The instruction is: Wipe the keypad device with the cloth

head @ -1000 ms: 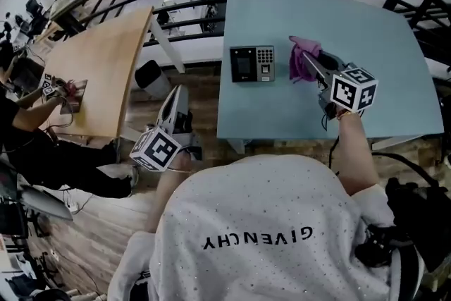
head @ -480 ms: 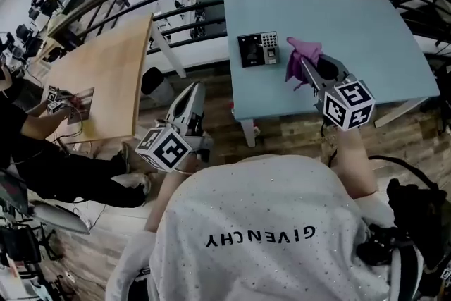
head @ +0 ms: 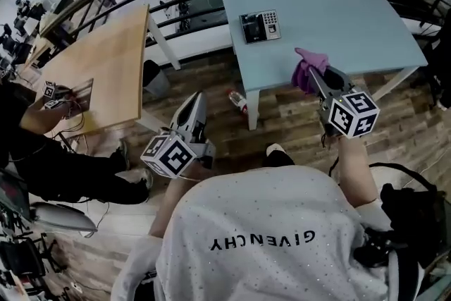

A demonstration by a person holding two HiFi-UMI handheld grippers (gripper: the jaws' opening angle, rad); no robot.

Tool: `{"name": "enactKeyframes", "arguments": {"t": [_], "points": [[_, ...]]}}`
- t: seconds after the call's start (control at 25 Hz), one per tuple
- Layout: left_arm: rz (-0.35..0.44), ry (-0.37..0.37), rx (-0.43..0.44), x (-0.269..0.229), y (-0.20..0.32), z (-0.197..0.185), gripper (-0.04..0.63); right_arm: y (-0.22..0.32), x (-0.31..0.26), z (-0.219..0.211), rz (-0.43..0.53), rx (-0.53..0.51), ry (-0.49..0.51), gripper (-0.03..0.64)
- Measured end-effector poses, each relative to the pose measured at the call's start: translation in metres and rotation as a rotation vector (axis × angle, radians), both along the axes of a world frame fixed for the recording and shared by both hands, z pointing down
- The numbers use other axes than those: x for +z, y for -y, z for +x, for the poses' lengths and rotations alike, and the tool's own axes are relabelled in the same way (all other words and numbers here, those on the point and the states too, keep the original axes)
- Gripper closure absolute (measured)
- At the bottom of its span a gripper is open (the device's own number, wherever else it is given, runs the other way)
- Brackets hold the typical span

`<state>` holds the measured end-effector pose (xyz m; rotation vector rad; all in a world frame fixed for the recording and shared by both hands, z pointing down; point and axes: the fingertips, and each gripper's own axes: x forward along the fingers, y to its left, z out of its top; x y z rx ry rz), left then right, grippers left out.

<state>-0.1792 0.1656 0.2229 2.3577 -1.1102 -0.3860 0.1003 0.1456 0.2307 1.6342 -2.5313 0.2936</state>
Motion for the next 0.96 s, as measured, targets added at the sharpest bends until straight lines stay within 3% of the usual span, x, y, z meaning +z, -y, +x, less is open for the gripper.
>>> {"name": "enactKeyframes", "arguments": {"t": [0.44, 0.96], "points": [[-0.078, -0.042, 0.042, 0.026, -0.054, -0.013, 0.595, -0.074, 0.026, 0.001, -0.090, 0.082, -0.059, 0.556], [-0.072, -0.025, 0.071, 0.031, -0.078, -0.015, 0.595, -0.104, 0.040, 0.004, -0.108, 0.129, -0.046, 0.556]]}}
